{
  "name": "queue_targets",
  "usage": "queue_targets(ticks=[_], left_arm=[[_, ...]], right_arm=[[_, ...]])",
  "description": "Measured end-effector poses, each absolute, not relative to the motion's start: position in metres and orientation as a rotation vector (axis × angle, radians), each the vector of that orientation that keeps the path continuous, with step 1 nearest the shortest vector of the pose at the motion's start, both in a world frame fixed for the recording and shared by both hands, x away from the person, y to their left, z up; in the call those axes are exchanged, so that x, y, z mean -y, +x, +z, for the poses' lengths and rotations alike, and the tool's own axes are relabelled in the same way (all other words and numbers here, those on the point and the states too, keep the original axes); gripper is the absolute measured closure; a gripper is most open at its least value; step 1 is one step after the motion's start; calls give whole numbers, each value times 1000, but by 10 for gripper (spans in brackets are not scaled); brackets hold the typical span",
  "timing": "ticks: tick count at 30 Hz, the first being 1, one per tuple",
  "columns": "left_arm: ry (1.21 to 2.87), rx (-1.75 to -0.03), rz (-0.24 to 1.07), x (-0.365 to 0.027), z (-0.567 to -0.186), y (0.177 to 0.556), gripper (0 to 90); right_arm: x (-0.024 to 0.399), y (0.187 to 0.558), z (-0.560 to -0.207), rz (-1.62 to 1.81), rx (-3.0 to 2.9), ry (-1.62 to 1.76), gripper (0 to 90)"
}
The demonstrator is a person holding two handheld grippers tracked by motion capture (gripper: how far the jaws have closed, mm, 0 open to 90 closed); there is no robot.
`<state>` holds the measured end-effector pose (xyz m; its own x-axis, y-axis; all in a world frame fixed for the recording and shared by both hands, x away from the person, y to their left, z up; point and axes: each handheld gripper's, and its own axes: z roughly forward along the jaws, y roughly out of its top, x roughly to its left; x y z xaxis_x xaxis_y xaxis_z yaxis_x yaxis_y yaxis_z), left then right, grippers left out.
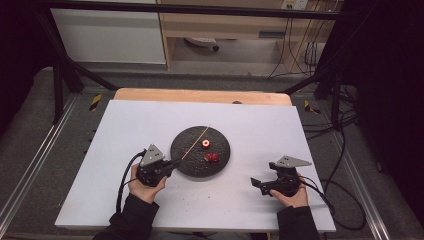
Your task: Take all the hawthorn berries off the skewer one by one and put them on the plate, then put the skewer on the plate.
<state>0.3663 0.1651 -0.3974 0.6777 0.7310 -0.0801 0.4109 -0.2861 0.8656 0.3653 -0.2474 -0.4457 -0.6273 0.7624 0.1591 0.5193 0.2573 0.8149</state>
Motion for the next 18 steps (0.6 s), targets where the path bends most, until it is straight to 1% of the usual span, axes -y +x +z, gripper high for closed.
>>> queue_targets(ticks=[18], left_arm=[[1947,-970,433,-147,-394,406,884]], right_arm=[[251,363,-449,1294,-2259,1193,11]])
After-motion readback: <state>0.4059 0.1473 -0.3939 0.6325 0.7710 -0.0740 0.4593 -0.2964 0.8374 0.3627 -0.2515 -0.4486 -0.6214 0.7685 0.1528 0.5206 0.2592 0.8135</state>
